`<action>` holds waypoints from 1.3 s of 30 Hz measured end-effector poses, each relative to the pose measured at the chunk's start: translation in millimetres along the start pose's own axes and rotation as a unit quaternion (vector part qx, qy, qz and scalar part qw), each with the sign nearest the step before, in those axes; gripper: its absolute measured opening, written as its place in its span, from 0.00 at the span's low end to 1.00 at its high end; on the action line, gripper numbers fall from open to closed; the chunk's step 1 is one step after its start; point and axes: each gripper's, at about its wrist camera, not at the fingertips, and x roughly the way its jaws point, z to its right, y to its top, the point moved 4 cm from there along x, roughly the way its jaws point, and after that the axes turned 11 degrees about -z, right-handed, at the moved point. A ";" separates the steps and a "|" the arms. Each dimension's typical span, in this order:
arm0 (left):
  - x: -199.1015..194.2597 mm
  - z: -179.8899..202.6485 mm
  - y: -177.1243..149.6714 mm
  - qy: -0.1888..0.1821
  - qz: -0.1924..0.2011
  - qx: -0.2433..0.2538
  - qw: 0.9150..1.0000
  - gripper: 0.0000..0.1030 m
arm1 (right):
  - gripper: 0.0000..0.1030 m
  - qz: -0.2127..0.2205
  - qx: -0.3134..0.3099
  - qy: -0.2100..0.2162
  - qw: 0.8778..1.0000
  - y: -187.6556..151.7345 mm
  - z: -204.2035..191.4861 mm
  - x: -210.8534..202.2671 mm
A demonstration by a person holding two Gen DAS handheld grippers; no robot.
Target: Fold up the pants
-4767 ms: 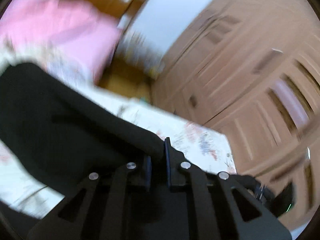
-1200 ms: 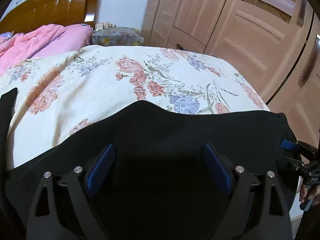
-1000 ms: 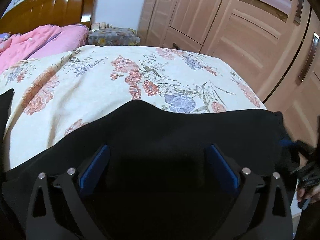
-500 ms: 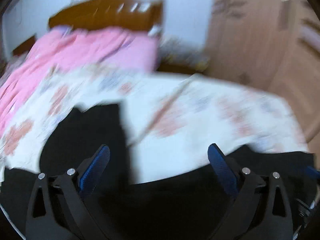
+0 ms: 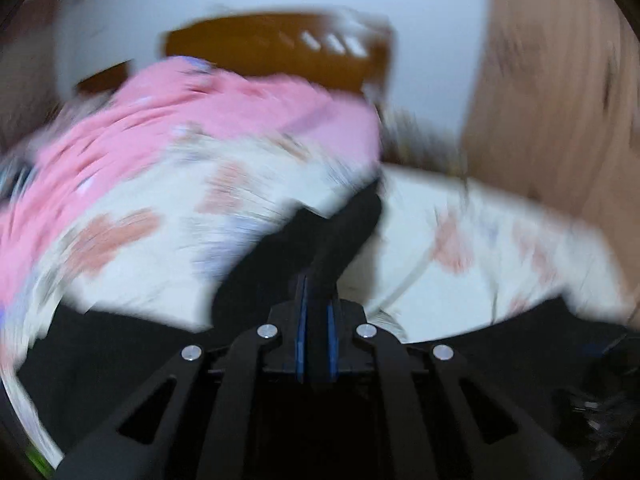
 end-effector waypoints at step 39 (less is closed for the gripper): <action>-77.6 -182.9 -92.2 -0.042 0.057 -0.209 0.975 0.11 | 0.93 0.000 -0.001 0.018 1.000 2.4 -1.1 4.7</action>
